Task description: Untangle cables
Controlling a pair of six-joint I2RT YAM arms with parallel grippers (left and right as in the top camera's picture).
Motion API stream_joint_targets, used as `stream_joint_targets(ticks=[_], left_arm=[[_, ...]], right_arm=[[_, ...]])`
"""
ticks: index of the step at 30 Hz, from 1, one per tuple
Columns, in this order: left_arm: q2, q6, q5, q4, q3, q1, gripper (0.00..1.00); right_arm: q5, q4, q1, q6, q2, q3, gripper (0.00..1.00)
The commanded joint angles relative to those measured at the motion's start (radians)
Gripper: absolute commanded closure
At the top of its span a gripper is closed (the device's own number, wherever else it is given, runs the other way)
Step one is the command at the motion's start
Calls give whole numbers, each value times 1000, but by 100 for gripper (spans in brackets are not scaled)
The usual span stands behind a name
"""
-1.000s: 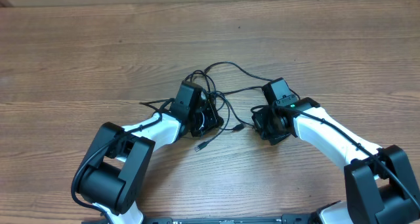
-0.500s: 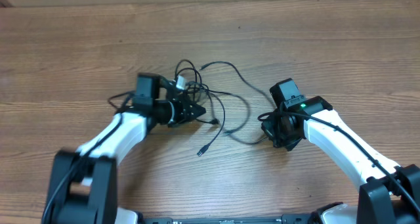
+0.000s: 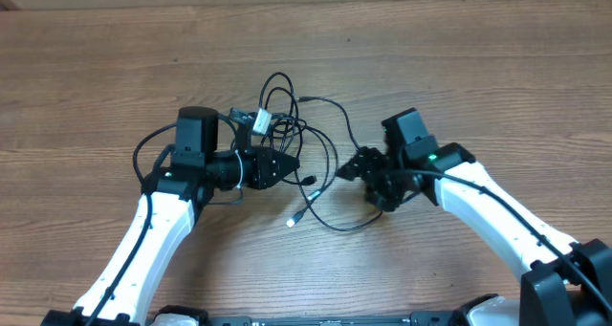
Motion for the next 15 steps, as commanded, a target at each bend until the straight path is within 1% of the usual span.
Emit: stream_joint_targets(ticks=[1, 2, 3, 5, 7, 11, 12, 13, 15], left_arm=[[-31, -204, 68, 6, 0, 36, 96], [-31, -236, 106, 10, 0, 47, 96], [-31, -239, 159, 18, 0, 57, 96], [-31, -226, 264, 37, 0, 70, 96], [-31, -222, 361, 50, 0, 76, 96], [-31, -288, 412, 51, 0, 76, 96], [-31, -309, 414, 51, 0, 76, 96], [-31, -342, 416, 51, 0, 76, 96], [-31, -360, 426, 51, 0, 76, 96]], right_arm=[[-31, 73, 37, -175, -10, 18, 20], [-18, 95, 42, -177, -10, 14, 18], [4, 122, 45, -177, -10, 11, 18], [29, 171, 45, -180, -10, 7, 17], [-3, 269, 45, -234, -10, -2, 19], [-107, 389, 54, -372, -10, -3, 18], [-121, 411, 60, -396, -10, -3, 16], [-136, 436, 72, -411, -10, -3, 15], [-135, 450, 88, -415, -10, -3, 16]])
